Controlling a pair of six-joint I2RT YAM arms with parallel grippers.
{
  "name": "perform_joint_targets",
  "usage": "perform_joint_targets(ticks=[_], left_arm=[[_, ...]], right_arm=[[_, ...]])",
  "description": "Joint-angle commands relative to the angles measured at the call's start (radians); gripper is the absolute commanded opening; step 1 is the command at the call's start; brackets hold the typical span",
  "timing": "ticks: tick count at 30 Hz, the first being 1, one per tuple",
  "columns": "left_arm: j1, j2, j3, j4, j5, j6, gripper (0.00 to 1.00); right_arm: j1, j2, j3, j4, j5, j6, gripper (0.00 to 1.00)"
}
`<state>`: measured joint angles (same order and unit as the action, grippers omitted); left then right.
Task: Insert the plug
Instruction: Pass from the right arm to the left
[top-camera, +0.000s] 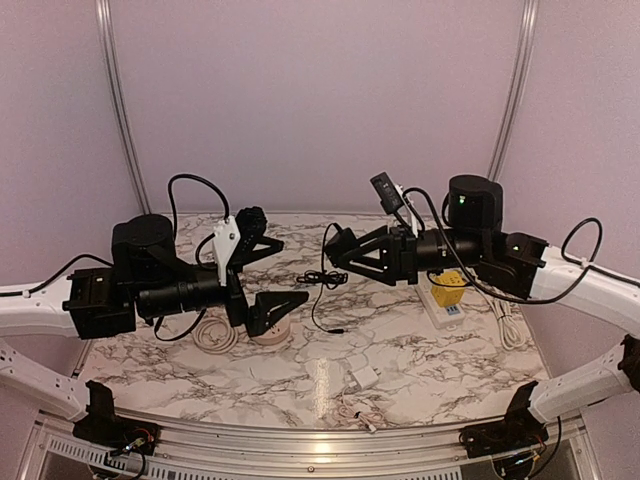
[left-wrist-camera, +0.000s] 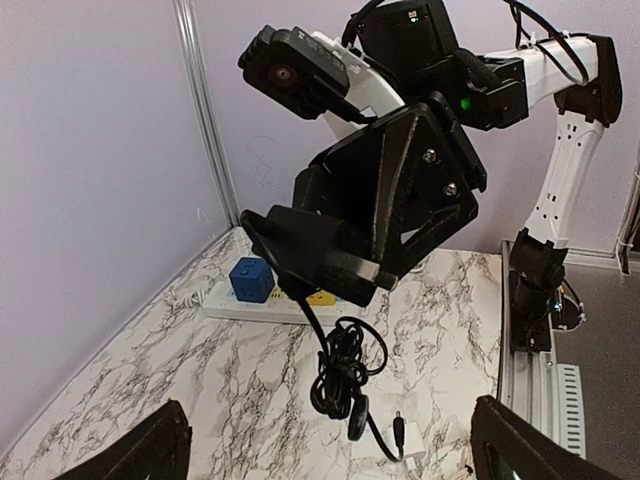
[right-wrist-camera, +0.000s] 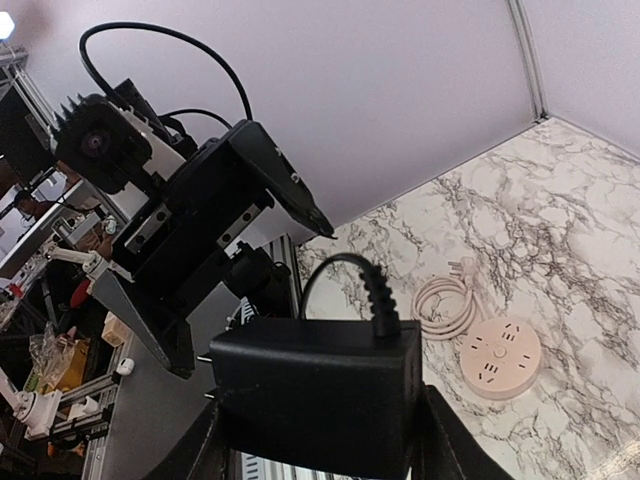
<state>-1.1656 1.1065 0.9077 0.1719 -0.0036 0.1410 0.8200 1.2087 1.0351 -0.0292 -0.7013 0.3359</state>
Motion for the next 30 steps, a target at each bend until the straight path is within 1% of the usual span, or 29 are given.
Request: perform_joint_targets(ticks=[1,5,8,11,15,21,30], left_arm=[[-0.057,0.029,0.031,0.041,-0.12,0.117,0.99],[-0.132,0.089,0.076,0.047,-0.268,0.229,0.99],[-0.184,0.152,0.127,0.049,-0.418,0.305,0.99],[-0.219,0.195,0.143,0.102,-0.519,0.377,0.99],[-0.235,0.218,0.146,0.154,-0.538,0.422,0.99],[-0.239,0.247,0.173,0.136,-0.555,0.455,0.99],[-0.24,0.279,0.194,0.087,-0.588,0.51,0.96]], right_arm=[[-0.005,-0.004,0.008,0.038,0.018,0.038,0.42],[-0.004,0.01,-0.003,0.058,0.017,0.067,0.41],[-0.004,0.014,-0.011,0.066,0.018,0.085,0.41],[-0.005,0.014,-0.016,0.064,0.022,0.089,0.41],[-0.005,0.014,-0.027,0.06,0.026,0.093,0.41],[-0.003,0.023,-0.03,0.06,0.026,0.095,0.4],[-0.002,0.067,0.004,0.073,0.007,0.076,0.4]])
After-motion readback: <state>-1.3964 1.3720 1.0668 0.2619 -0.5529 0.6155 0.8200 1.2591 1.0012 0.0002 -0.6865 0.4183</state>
